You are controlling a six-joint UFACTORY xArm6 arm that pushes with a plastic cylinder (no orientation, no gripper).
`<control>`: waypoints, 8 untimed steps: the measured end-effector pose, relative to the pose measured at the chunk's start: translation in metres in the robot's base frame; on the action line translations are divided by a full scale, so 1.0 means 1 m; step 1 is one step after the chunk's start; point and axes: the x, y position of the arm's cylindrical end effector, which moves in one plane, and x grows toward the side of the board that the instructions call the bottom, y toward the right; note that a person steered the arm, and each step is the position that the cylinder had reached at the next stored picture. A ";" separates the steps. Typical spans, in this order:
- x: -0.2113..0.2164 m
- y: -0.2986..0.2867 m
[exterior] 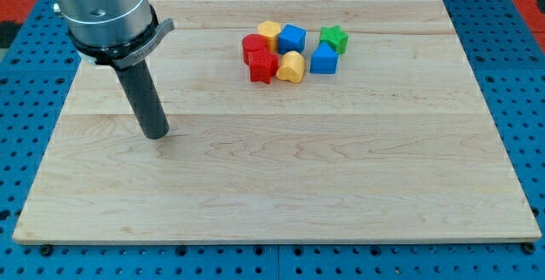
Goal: Move the arm below the triangle
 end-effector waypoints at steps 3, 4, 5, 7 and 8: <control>0.004 0.019; -0.002 0.072; -0.007 0.088; -0.061 0.163; -0.076 0.225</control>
